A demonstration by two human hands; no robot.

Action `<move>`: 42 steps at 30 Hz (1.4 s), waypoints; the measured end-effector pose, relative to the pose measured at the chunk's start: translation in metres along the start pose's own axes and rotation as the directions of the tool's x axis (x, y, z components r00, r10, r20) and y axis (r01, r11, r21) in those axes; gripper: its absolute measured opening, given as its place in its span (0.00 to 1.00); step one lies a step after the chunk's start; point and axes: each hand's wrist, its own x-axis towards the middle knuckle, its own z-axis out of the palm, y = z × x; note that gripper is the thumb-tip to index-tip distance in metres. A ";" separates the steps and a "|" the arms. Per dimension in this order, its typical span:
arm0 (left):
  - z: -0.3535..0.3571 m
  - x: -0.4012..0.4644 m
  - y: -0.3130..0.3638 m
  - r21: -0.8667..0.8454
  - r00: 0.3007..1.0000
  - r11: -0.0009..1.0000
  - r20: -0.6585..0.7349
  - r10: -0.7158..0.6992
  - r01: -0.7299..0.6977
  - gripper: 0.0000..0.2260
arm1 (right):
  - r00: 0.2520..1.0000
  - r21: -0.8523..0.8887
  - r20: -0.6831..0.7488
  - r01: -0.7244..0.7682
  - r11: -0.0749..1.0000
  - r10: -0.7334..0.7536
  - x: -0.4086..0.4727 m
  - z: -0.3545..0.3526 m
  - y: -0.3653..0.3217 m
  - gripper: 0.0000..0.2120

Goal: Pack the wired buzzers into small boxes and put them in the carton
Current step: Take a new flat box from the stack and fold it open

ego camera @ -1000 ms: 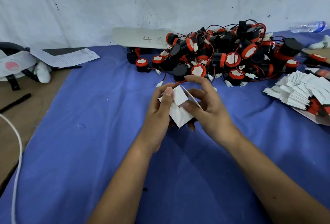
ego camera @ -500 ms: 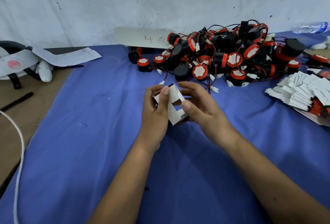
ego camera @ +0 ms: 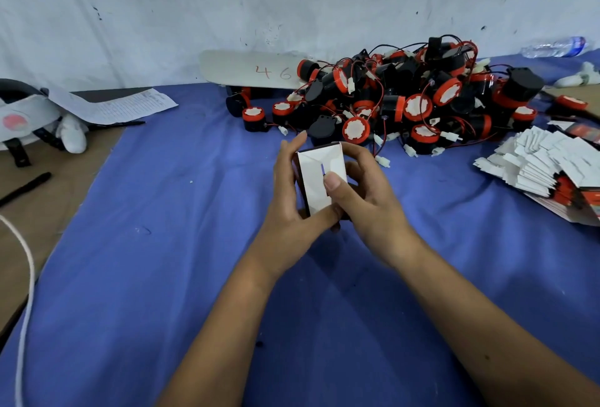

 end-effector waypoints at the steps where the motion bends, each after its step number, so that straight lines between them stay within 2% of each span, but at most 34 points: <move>1: 0.001 -0.001 0.000 0.012 1.000 1.000 -0.021 0.008 -0.008 0.39 | 1.000 0.019 0.012 -0.006 1.000 0.006 0.000 -0.001 0.001 0.29; 9: -0.002 0.000 -0.001 -0.009 0.998 1.000 -0.062 -0.004 0.003 0.29 | 0.986 0.264 0.164 -0.086 0.961 0.044 0.002 -0.011 -0.007 0.27; 12: -0.003 0.001 -0.003 0.045 0.996 0.998 -0.080 0.040 -0.037 0.30 | 0.988 0.248 0.143 -0.085 0.965 0.050 0.002 -0.009 -0.008 0.29; 14: -0.001 0.001 -0.005 0.161 0.992 0.983 -0.069 0.104 -0.092 0.31 | 0.993 0.178 0.081 -0.096 0.979 0.083 0.002 -0.007 -0.005 0.31; 16: 0.002 0.001 -0.006 0.363 0.977 0.912 -0.027 0.212 -0.188 0.29 | 0.995 0.122 0.040 -0.098 0.988 0.093 0.003 -0.006 -0.003 0.34; 18: 0.004 0.001 -0.007 0.450 0.958 0.856 -0.002 0.288 -0.256 0.26 | 0.996 0.103 0.033 -0.088 0.991 0.084 0.003 -0.007 -0.003 0.36; 22: 0.009 0.001 -0.009 0.460 0.956 0.855 -0.045 0.291 -0.239 0.24 | 0.996 0.121 0.026 -0.082 0.989 0.080 0.002 -0.009 -0.002 0.35; 26: 0.007 0.001 -0.009 0.470 0.953 0.858 -0.100 0.285 -0.207 0.23 | 0.993 0.259 0.102 -0.087 0.962 0.062 0.004 -0.013 -0.003 0.27; 29: 0.005 0.002 -0.009 0.481 0.951 0.859 -0.142 0.273 -0.175 0.23 | 0.985 0.337 0.165 -0.110 0.935 0.057 0.004 -0.016 -0.005 0.26; 34: 0.007 0.000 -0.011 0.524 0.942 0.815 -0.067 0.329 -0.248 0.25 | 0.994 0.154 0.084 -0.086 0.984 0.074 0.003 -0.012 0.000 0.32; 38: 0.007 0.001 -0.010 0.579 0.941 0.772 -0.024 0.337 -0.261 0.26 | 0.996 0.108 0.045 -0.076 0.991 0.071 0.004 -0.013 0.002 0.24; 42: 0.000 0.003 -0.008 0.654 0.929 0.708 -0.021 0.370 -0.268 0.36 | 0.998 0.032 0.007 -0.062 0.998 0.061 0.004 -0.015 0.002 0.23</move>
